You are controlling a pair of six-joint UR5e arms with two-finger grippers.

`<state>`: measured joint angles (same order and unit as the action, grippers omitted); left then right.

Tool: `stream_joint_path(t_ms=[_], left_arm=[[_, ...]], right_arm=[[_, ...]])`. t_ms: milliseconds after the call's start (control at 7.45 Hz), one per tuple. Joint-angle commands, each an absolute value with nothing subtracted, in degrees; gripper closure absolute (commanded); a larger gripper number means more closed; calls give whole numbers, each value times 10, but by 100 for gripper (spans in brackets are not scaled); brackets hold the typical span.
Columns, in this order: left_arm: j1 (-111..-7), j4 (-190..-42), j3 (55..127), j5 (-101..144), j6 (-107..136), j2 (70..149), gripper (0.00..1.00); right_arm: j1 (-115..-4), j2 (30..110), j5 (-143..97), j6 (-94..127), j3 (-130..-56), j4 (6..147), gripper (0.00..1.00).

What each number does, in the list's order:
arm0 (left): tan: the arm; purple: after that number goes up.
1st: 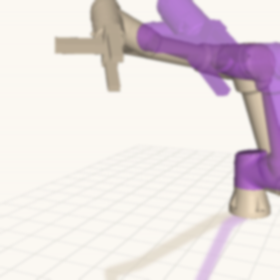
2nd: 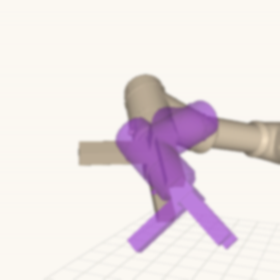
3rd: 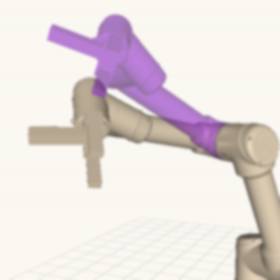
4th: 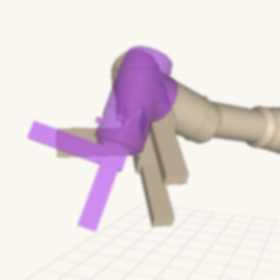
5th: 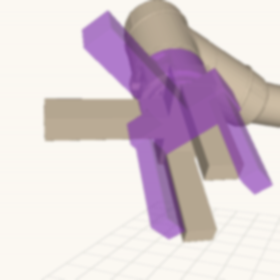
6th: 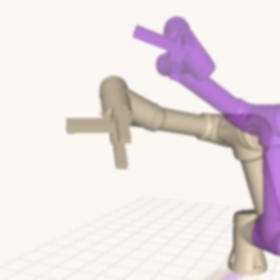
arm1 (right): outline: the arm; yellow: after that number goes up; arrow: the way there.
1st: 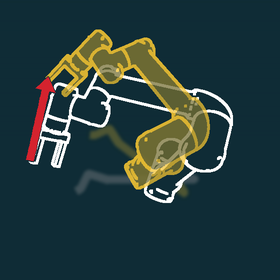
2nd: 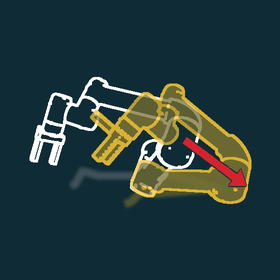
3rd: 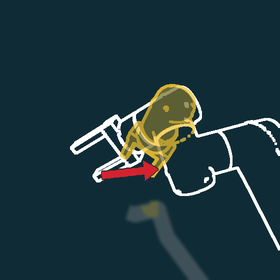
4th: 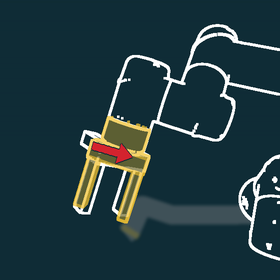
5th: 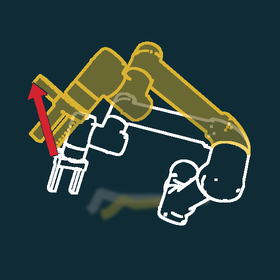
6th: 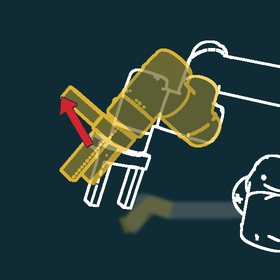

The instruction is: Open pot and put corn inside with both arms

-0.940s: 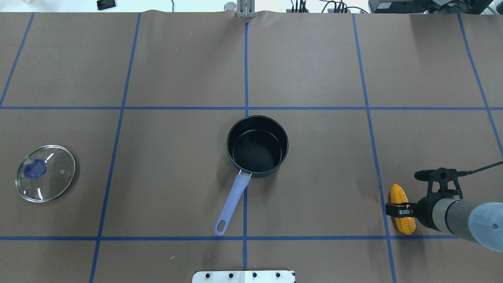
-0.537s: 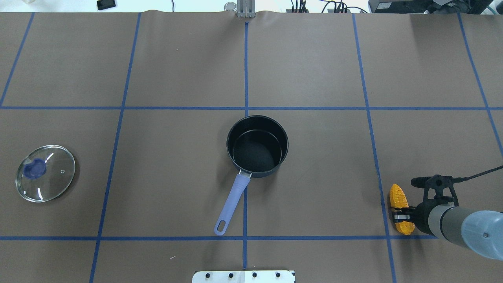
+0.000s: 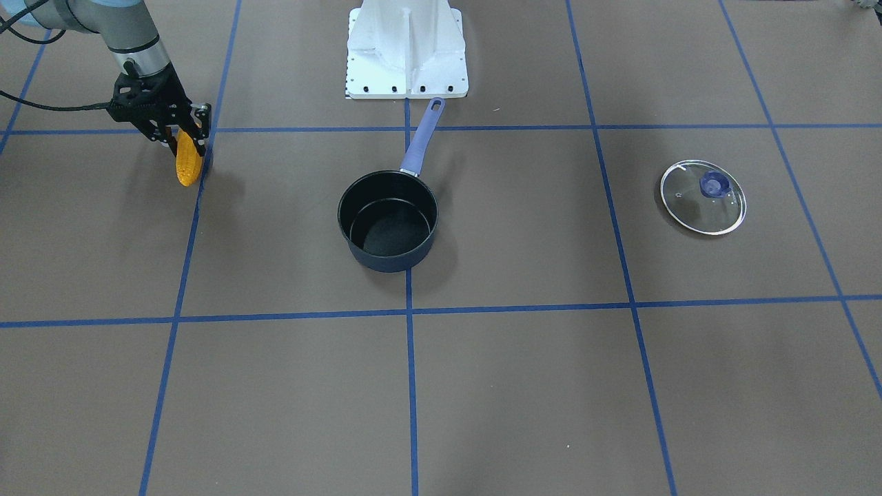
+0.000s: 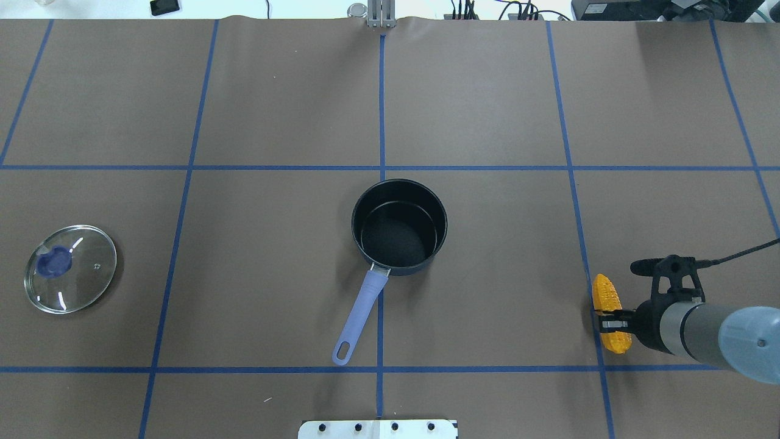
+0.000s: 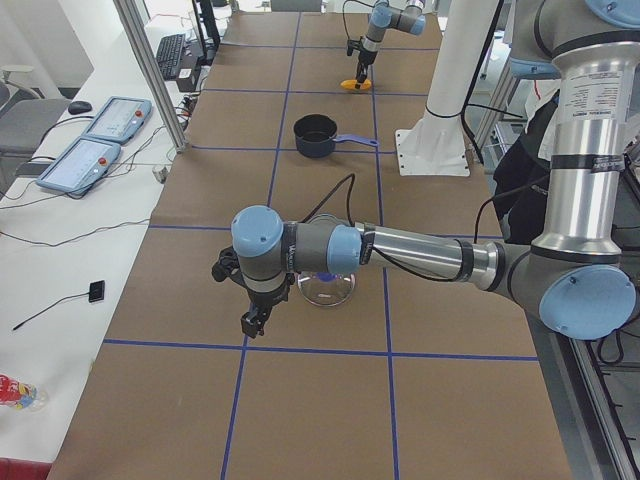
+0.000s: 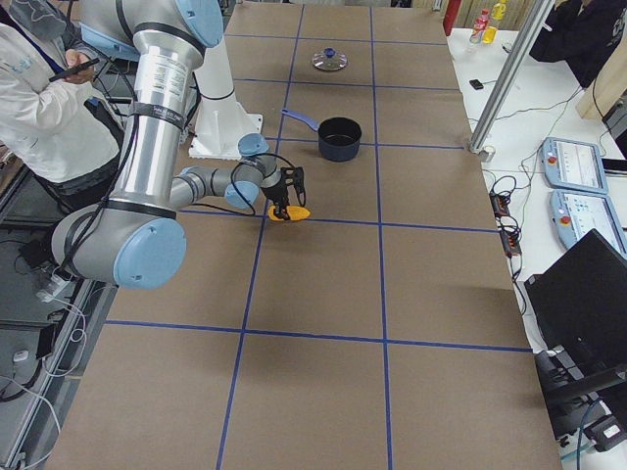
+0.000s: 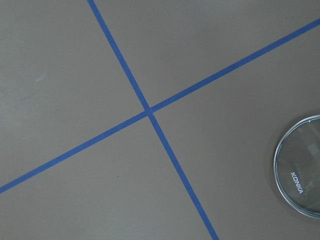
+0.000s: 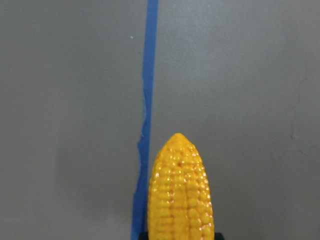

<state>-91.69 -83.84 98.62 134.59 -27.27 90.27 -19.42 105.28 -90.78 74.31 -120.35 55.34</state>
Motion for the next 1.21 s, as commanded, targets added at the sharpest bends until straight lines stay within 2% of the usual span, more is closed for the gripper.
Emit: stream_joint_path(t_ms=[0,268,403,671,1074], left_arm=[[-917,-838,986,1346,-274,898,1],[-916,-838,981,1343,-272,899,1],[-916,-835,981,1341,-259,899,1],[-916,-840,987,1347,-68,884,1],[-916,-853,992,1343,-2,876,1]], right_arm=[[-263,928,-972,700,-1191,607,100],[-278,662,-968,694,-1146,869,100],[-276,601,-968,701,-1139,926,100],[-275,564,-968,713,-1125,931,100],[-266,416,-959,782,-942,940,100]])
